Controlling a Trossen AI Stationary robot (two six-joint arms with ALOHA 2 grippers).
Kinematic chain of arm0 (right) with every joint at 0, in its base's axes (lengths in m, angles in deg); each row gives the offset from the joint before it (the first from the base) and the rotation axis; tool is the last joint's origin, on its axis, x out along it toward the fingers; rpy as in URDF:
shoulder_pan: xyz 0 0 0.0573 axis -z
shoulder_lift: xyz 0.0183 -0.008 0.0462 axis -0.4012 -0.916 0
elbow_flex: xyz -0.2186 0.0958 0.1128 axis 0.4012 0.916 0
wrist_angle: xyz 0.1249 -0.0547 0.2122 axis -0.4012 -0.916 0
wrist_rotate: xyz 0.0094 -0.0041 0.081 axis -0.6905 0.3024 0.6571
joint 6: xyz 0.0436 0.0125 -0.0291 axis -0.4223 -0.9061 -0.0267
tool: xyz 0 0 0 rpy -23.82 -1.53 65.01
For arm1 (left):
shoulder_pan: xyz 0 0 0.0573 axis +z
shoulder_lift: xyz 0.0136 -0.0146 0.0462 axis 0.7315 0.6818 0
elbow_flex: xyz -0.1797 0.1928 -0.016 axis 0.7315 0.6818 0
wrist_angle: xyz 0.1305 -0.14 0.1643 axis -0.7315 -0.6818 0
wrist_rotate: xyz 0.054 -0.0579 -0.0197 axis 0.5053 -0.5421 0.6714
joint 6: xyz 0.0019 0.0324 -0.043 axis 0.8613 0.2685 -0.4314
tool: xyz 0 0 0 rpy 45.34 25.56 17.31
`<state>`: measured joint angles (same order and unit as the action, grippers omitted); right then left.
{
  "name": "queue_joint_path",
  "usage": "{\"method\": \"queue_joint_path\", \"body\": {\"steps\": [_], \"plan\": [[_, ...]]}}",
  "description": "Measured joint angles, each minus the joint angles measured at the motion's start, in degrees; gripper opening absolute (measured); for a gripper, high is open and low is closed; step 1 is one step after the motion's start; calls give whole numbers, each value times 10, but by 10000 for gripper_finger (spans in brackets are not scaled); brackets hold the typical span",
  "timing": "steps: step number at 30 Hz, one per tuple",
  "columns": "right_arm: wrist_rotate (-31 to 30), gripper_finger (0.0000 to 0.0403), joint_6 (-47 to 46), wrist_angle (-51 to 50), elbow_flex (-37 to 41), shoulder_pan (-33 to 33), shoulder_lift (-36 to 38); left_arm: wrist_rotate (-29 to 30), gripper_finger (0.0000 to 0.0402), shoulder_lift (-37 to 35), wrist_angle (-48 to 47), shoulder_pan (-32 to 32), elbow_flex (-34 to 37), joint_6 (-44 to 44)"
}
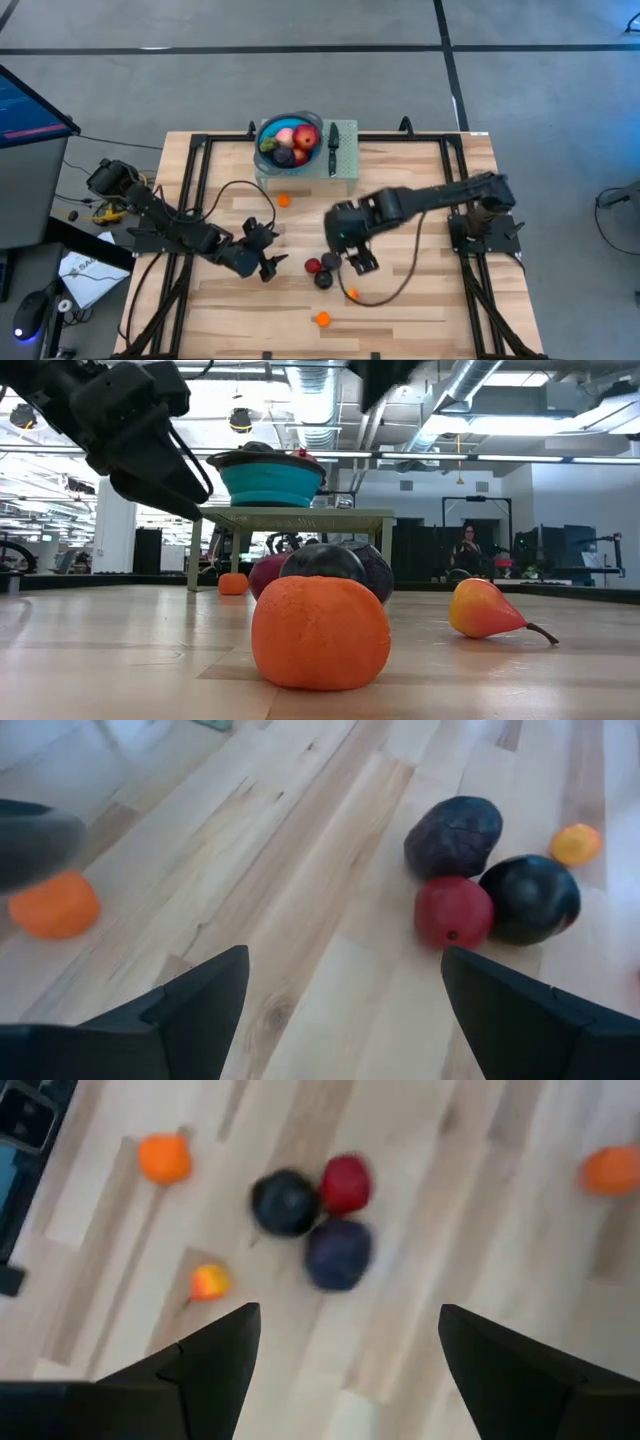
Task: Pick & Place Fruit
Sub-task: Put the orange pear into the blue strainer bowl
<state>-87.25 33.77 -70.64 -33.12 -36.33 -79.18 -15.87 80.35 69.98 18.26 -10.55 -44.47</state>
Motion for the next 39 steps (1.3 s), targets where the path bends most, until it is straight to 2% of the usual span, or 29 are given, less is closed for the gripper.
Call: {"method": "queue_joint_path", "body": {"steps": [5, 10, 13, 15, 18, 23, 27, 32, 39], "plan": [[4, 301, -92, 160, 194, -44, 87, 16, 324, 0, 7, -6, 0, 0], [2, 301, -234, 337, 368, -100, 145, 32, 324, 0, 11, -5, 0, 0], [-25, 301, -312, 409, 447, -142, 156, 38, 324, 0, 17, -5, 0, 0], [-64, 301, -354, 453, 486, -172, 155, 38, 324, 0, 20, -5, 0, 0], [-137, 301, -403, 511, 520, -218, 142, 40, 324, 0, 31, -5, 0, 1], [-301, 301, -486, 563, 542, -294, 95, 38, 324, 0, 88, -18, 0, 2], [-430, 301, -570, 608, 543, -350, 20, 41, 324, 0, 142, -37, 0, 2], [-501, 293, -657, 708, 543, -389, -83, 79, 324, 0, 177, -59, 0, 2], [-629, 238, -718, 807, 542, -419, -161, 98, 324, 0, 207, -73, 0, 1]]}}
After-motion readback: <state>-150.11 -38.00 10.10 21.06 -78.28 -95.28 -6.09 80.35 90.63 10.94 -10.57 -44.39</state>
